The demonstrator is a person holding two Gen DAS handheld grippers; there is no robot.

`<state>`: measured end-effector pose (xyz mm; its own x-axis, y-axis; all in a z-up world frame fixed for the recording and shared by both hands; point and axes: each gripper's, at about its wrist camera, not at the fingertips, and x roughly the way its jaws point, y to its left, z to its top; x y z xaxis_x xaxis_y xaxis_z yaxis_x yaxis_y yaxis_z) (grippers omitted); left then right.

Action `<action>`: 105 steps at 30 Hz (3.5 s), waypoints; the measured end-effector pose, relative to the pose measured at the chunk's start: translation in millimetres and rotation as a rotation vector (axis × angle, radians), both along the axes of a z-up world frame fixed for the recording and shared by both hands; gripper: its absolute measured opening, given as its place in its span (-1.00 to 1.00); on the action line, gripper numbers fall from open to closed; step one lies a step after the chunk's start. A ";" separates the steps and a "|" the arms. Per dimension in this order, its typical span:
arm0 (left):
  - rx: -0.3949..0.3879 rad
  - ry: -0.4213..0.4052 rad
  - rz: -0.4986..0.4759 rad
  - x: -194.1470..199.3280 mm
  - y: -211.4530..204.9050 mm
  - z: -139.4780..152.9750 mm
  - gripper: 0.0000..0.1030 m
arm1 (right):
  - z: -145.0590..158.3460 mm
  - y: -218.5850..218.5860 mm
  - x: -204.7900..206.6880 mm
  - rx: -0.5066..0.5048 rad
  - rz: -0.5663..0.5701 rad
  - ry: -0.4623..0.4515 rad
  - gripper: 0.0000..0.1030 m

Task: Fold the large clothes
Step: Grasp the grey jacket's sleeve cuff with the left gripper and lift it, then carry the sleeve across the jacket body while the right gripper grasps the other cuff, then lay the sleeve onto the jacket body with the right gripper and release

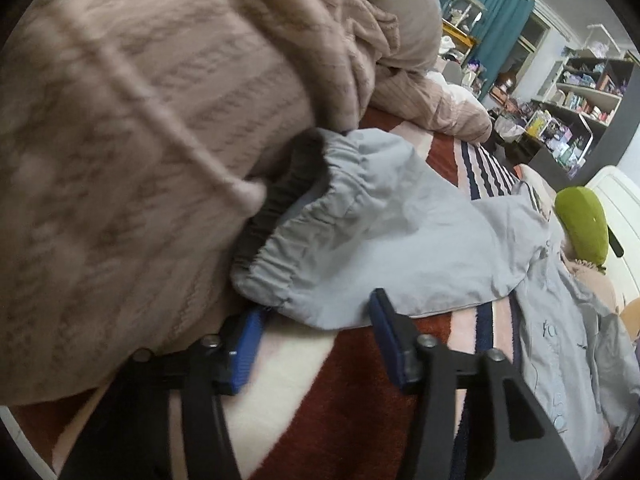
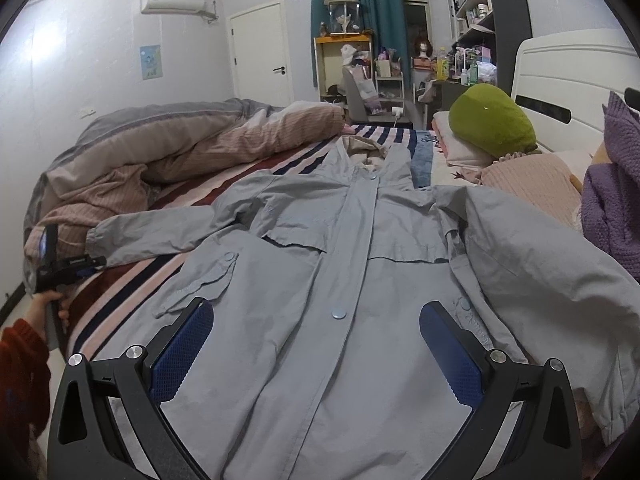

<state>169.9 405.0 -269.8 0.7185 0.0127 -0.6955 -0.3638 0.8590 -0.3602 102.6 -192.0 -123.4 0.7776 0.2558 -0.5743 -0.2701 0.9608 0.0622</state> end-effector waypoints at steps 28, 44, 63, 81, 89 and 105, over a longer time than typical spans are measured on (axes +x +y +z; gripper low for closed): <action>0.225 -0.189 -0.167 -13.0 -149.7 136.8 -0.87 | 4.6 -40.8 -16.3 0.117 0.078 -0.022 1.00; 0.135 -0.218 -0.816 -26.6 -441.4 134.8 -0.88 | -3.3 -153.4 -61.0 0.158 -0.035 -0.032 1.00; 0.160 -0.164 -0.701 -94.9 -396.8 128.1 0.19 | -22.4 -126.6 -43.9 0.179 0.012 0.048 1.00; 0.405 -0.295 -0.354 -156.7 -310.9 157.5 0.98 | -69.3 -99.2 -7.4 0.287 -0.052 0.143 -0.83; 0.211 -0.314 -0.423 -152.2 -317.6 165.9 0.98 | -104.6 -98.6 -5.3 0.275 -0.033 0.297 -0.74; 0.225 -0.306 -0.393 -143.2 -342.2 172.9 0.98 | 16.6 -226.4 -120.1 0.205 -0.280 -0.141 0.53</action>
<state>26.7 62.7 -96.9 0.8680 -0.1731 -0.4653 0.0924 0.9772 -0.1912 -17.6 -418.4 -106.8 0.9014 0.1207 -0.4158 -0.0183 0.9701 0.2419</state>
